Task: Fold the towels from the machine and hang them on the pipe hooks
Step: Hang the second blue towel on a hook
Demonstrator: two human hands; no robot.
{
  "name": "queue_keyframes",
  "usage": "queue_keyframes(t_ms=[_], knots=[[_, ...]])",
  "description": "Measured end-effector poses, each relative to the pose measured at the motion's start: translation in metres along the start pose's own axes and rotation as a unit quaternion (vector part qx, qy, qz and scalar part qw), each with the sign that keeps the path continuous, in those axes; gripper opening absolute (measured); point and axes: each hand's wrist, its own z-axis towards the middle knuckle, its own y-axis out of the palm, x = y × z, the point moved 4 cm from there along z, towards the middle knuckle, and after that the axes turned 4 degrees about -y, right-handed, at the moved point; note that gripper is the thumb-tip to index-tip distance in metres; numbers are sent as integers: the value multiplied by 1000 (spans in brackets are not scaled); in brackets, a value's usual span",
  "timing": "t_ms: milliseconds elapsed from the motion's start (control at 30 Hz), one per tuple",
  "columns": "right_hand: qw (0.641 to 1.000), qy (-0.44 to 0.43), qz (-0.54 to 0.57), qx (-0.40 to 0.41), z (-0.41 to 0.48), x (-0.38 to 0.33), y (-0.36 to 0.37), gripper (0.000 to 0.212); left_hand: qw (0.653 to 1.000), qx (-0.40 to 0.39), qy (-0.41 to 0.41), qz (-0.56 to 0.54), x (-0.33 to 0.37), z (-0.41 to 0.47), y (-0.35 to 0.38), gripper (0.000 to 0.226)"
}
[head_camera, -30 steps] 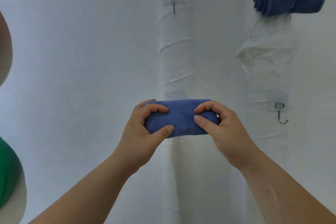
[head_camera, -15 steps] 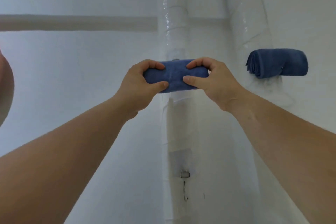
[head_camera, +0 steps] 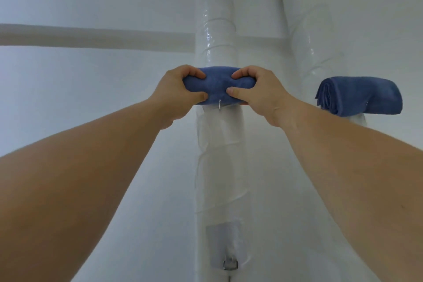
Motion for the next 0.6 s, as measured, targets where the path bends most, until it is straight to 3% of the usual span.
queue_keyframes(t_ms=[133,333,533,600], knots=[[999,3,40,6,-1,12,4,27,1000,6,-14,-26,-13,1,5,38],[1000,5,12,5,-7,2,4,29,999,0,-33,-32,-8,-4,3,35],[997,57,41,-27,-24,2,2,26,999,-25,-35,-2,-11,-18,4,29],[997,80,-17,-16,-23,2,7,19,999,-25,-23,41,-9,-20,8,22]])
